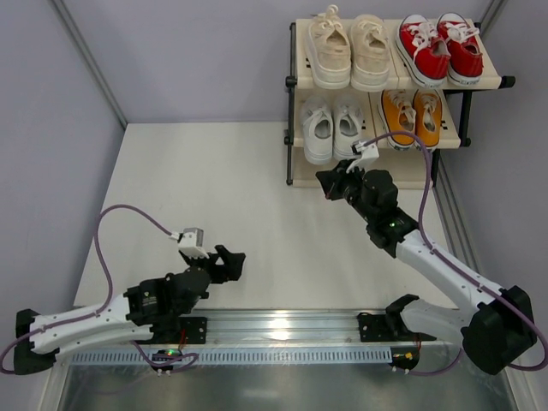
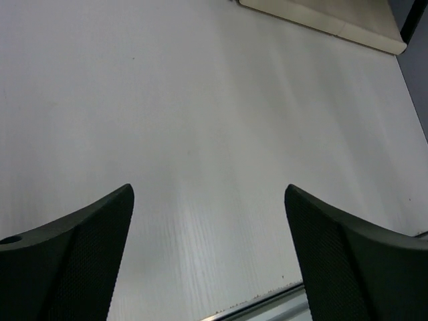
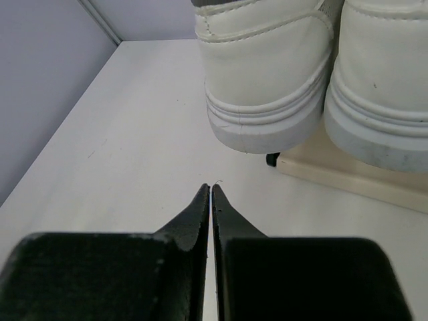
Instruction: Place and organize the shoes onto the shoe shelf
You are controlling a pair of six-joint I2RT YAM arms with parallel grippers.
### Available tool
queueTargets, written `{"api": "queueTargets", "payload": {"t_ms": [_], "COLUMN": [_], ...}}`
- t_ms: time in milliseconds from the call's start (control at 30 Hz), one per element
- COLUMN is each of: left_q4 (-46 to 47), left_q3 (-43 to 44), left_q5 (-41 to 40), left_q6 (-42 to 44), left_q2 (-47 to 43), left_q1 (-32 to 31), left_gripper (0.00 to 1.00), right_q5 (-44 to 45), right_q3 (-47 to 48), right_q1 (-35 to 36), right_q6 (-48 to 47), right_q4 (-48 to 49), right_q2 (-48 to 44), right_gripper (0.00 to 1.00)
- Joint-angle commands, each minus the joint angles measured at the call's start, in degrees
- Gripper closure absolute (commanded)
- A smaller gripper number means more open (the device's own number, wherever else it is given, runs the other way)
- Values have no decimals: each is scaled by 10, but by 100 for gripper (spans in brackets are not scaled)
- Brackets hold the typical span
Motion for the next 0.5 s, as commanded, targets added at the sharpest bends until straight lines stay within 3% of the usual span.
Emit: {"api": "queueTargets", "payload": {"t_ms": [0,67,133,233,333,467], "left_q4": [232,369,438,474,522,582], "left_q3": [-33,-45,-35,38,114,190], "left_q5": [-73,-86,-51,74,109,131], "left_q6": [190,248,304,304,352,393], "left_q2": [41,114,176,346,492,620], "left_q1": [-1,6,46,140,158,173], "left_gripper": [4,0,0,0,0,5], "right_q5": [-7,-7,-7,27,34,27], "right_q3": [15,15,11,8,-5,-28], "right_q1": [-1,-1,-1,-1,-1,-1], "right_q6": [6,-1,-11,-25,-33,-38], "right_q4": [25,-9,-27,-71,-102,-147], "right_q2": [-32,-52,-74,-94,-131,-183], "right_gripper": [96,96,96,96,96,96]}}
